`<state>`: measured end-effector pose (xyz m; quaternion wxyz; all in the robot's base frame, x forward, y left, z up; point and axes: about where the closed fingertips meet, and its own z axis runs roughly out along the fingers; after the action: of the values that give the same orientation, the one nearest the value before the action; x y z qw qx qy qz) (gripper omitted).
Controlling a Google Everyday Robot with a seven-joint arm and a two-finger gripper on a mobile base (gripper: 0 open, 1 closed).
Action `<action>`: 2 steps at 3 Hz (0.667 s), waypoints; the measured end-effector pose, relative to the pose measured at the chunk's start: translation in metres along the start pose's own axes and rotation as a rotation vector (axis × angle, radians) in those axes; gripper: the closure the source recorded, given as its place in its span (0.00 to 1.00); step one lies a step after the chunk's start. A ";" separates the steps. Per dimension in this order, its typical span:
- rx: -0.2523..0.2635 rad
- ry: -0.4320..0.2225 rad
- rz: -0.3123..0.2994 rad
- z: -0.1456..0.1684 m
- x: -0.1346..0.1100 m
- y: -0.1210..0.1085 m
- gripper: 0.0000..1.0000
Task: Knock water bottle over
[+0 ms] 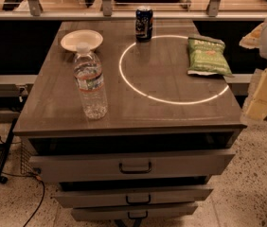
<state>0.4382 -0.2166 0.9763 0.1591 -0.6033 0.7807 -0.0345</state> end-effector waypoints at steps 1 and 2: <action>0.000 0.000 0.000 0.000 0.000 0.000 0.00; -0.025 -0.103 -0.014 0.018 -0.027 0.000 0.00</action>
Offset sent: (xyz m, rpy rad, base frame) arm 0.0186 0.0446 -0.0186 0.1753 0.0013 0.0688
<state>0.4496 -0.1884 0.9654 0.1912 -0.6117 0.7676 0.0052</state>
